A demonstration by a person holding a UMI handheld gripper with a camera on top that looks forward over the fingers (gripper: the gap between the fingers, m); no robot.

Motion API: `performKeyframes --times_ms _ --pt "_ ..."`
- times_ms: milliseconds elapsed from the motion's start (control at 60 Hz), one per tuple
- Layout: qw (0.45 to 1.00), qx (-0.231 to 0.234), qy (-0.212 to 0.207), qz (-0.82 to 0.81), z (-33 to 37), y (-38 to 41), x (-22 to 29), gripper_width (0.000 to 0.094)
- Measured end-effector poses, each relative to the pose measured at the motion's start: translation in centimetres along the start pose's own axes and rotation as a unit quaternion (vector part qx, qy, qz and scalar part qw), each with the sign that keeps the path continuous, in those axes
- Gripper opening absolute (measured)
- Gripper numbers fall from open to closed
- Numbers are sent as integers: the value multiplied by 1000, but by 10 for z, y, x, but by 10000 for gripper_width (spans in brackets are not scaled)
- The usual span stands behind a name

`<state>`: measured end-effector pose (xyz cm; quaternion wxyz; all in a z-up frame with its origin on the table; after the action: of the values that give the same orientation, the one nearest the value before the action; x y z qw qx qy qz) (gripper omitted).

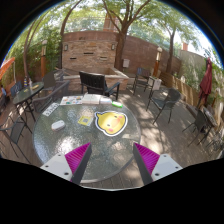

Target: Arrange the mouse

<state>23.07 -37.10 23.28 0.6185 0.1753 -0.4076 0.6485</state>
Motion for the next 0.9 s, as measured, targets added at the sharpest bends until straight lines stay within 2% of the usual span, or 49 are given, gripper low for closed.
performKeyframes --times_ms 117,250,400,500,600,750,900 --pt "1000 6 10 0 -4 6 -6 854" --pt "999 27 28 6 -19 46 -21 852" --pt "996 74 47 33 -34 118 -40 856" --pt "992 110 40 49 -68 180 -45 859" --pt "988 139 18 57 -100 243 -25 872" --pt "986 151 -18 71 -171 313 17 867" --pt "987 152 -14 38 -237 352 49 857"
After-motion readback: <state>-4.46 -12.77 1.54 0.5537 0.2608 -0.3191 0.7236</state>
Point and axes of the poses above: the point between the fingertips, and its own axes, seen from behind it with the camera up: y to the left, x up, z backward, against the way the camera looks, the point moved 2 cm from there along z, backward, against the way the camera looks, and after that the axes turned 14 degrees about z, right-handed, at the moved point
